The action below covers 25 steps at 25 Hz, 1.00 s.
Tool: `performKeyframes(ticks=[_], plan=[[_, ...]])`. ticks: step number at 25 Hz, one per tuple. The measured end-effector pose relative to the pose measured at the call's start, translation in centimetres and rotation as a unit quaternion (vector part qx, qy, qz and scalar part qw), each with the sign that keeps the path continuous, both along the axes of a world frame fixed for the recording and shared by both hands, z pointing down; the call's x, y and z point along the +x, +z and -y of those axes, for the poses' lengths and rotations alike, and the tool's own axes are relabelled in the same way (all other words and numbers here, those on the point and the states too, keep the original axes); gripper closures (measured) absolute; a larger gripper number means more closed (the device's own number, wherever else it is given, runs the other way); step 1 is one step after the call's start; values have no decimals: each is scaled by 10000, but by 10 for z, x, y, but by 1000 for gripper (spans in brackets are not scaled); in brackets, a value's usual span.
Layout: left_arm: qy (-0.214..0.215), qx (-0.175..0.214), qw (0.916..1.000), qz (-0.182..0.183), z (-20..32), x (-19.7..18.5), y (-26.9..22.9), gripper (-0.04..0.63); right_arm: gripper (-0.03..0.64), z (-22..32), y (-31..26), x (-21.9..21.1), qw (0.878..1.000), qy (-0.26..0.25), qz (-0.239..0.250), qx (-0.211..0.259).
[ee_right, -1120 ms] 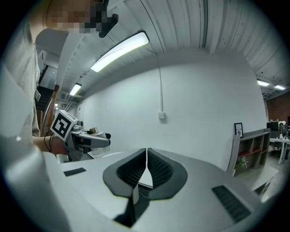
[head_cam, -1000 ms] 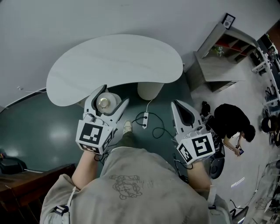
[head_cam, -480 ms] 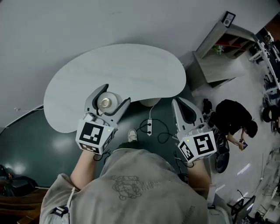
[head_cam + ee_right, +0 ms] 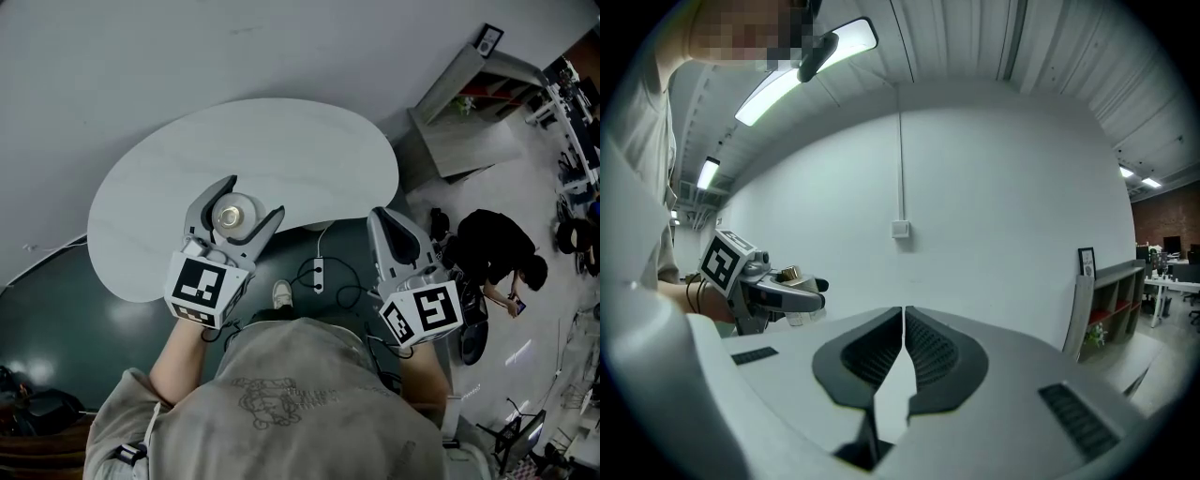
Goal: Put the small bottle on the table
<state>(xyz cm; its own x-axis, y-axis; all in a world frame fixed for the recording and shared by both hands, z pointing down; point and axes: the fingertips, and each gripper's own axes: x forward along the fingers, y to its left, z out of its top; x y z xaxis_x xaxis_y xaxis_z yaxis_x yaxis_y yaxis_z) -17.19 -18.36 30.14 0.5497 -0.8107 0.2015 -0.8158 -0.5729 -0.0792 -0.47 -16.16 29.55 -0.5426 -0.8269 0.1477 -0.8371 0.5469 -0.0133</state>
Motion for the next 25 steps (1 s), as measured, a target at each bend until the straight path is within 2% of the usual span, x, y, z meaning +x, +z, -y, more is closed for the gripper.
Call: performKeyframes(ticks=[16,25], plan=[[-365,-94,9993,21,27,27,0,250,586,41,13,22,9987,-443,19,-243],[-411,-95,9990,-178,76,35,7,250,586,82,17,21,9977,-622,-254,-127]])
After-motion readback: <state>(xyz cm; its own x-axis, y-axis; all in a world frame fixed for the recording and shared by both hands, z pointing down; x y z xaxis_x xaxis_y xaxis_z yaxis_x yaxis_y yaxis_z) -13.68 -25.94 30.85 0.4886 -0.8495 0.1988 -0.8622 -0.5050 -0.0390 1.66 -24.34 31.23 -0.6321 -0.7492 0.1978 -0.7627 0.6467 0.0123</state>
